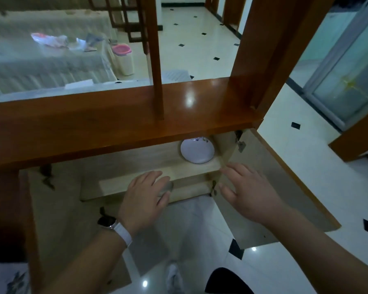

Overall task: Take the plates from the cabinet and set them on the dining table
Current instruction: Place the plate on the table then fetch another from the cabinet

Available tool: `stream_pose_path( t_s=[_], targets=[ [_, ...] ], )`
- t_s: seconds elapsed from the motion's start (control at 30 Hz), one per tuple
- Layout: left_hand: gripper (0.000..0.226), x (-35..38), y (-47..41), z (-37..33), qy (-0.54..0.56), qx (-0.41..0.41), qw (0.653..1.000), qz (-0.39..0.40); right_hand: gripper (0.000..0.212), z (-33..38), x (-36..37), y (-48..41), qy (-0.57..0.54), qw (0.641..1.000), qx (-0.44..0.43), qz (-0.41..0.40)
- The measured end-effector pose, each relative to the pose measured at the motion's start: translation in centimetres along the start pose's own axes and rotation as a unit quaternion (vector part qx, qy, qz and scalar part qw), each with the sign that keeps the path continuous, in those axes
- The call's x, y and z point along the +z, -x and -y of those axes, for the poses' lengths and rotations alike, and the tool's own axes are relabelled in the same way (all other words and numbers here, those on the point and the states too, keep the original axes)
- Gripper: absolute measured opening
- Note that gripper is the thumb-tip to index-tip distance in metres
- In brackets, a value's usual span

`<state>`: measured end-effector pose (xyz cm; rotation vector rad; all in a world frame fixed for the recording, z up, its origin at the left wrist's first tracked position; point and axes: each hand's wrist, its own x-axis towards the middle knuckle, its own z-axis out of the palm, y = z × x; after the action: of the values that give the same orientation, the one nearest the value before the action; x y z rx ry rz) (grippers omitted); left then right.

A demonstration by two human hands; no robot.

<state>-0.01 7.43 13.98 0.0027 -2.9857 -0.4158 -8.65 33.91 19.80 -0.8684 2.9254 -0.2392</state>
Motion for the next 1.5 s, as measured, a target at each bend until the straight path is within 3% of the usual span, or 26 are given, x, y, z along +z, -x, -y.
stream_pose_path(
  t_s=[0.3,0.47,0.63,0.73,0.83,0.97,1.07,1.17,1.23,1.3,1.37,1.5],
  targets=[
    [0.039,5.4,-6.4,2.8,0.018,0.021,0.999,0.047,0.057,-3.3,4.1,-6.6,-0.045,0.996,0.043,0.070],
    [0.046,8.2,-10.3,4.5,0.018,-0.013,0.995,0.094,0.050,-6.2,7.0,-10.8,-0.060,0.993,0.051,0.092],
    [0.053,12.9,-14.3,4.6,0.030,-0.032,0.992,0.117,0.066,-9.1,12.5,-14.6,-0.151,0.976,0.105,0.117],
    [0.054,17.8,-16.9,5.1,0.105,-0.089,0.984,0.116,0.053,-11.3,17.4,-17.3,-0.195,0.961,0.147,0.134],
    [0.033,23.7,-19.3,5.8,0.224,-0.182,0.952,0.102,0.053,-13.4,22.1,-20.5,-0.267,0.929,0.207,0.151],
    [0.033,30.7,-22.5,6.9,0.339,-0.309,0.885,0.086,0.054,-15.4,28.3,-24.2,-0.360,0.877,0.293,0.122],
    [0.041,33.9,-24.6,8.0,0.339,-0.314,0.885,0.063,0.049,-16.3,31.8,-26.5,-0.419,0.839,0.343,0.059],
    [0.052,36.3,-26.6,9.3,0.319,-0.309,0.895,0.051,0.031,-16.7,34.0,-28.6,-0.447,0.818,0.360,0.039],
    [0.053,37.4,-28.2,10.3,0.336,-0.334,0.880,0.046,0.032,-16.9,35.7,-29.8,-0.488,0.791,0.369,0.026],
    [0.033,37.9,-29.8,11.1,0.377,-0.352,0.856,0.038,0.037,-17.0,36.9,-30.5,-0.555,0.741,0.377,0.005],
    [0.014,38.0,-31.2,11.4,0.388,-0.328,0.860,0.056,0.037,-17.3,37.5,-31.4,-0.601,0.703,0.380,-0.015],
    [0.009,38.2,-32.8,12.0,0.415,-0.267,0.865,0.095,0.044,-18.1,38.2,-33.1,-0.652,0.650,0.390,-0.015]
  ],
)
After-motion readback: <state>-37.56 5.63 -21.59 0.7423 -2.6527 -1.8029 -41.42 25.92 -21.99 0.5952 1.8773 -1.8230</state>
